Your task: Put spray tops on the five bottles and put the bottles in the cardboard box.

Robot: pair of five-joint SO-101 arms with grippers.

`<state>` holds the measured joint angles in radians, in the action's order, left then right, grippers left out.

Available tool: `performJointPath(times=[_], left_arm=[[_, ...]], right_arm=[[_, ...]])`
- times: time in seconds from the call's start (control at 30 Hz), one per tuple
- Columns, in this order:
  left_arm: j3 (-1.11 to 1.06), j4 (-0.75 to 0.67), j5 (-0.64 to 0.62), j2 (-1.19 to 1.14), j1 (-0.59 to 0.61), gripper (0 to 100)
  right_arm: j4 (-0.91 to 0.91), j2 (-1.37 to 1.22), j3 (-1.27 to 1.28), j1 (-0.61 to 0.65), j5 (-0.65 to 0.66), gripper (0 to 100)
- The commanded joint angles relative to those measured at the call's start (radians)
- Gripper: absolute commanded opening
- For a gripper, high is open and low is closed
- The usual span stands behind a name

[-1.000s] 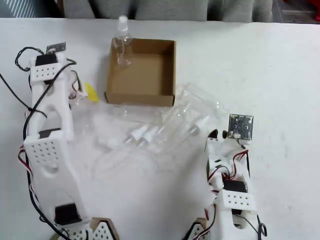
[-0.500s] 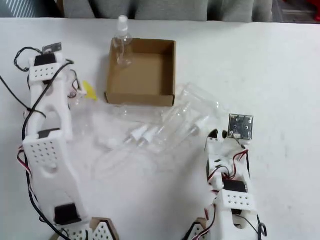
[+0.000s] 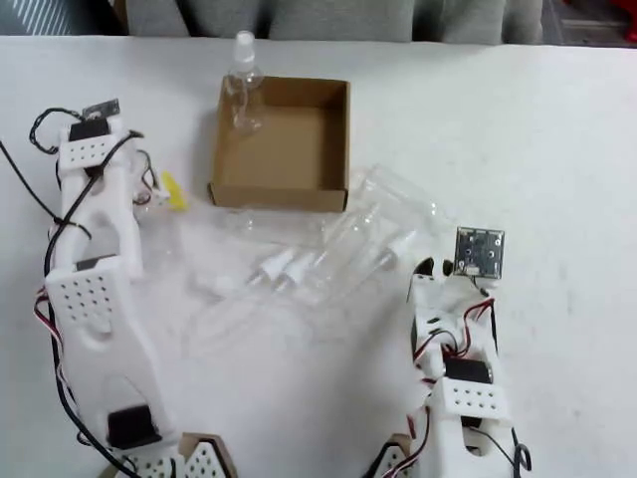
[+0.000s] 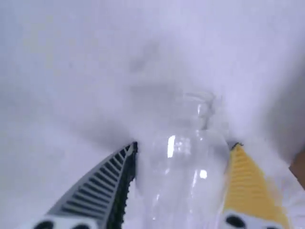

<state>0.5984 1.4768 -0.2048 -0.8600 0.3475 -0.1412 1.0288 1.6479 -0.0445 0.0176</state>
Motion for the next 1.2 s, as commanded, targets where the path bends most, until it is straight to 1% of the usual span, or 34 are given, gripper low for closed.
performJointPath(times=[0.0, 0.07, 0.2, 0.27, 0.33, 0.4, 0.6, 0.77, 1.07, 1.17], left_arm=[[0.014, -0.049, 0.003, 0.008, 0.013, 15], [0.015, -0.051, 0.003, 0.007, 0.012, 7], [0.015, -0.046, 0.003, 0.007, 0.01, 8], [0.015, -0.049, 0.005, 0.008, 0.007, 5], [0.017, -0.052, 0.038, 0.015, 0.007, 2], [0.032, -0.04, 0.083, 0.027, 0.005, 2], [0.115, 0.089, 0.107, 0.14, 0.005, 2], [0.117, 0.155, 0.161, 0.263, -0.005, 2], [0.115, 0.181, 0.167, 0.309, 0.001, 2], [0.074, 0.152, 0.167, 0.314, 0.001, 2]], right_arm=[[0.015, 0.01, -0.005, -0.002, 0.012, 6.6], [0.015, 0.01, -0.005, -0.002, 0.012, 6.6], [0.015, 0.01, -0.005, -0.002, 0.012, 6.6], [0.015, 0.01, -0.005, -0.002, 0.012, 6.6], [0.015, 0.01, -0.005, -0.002, 0.012, 6.6], [0.015, 0.01, -0.005, -0.002, 0.012, 6.6], [0.015, 0.01, -0.005, -0.002, 0.012, 6.6], [0.015, 0.01, -0.005, -0.002, 0.012, 6.6], [0.015, 0.01, -0.005, -0.004, 0.012, 6.6], [0.015, 0.01, -0.005, -0.004, 0.012, 6.6]])
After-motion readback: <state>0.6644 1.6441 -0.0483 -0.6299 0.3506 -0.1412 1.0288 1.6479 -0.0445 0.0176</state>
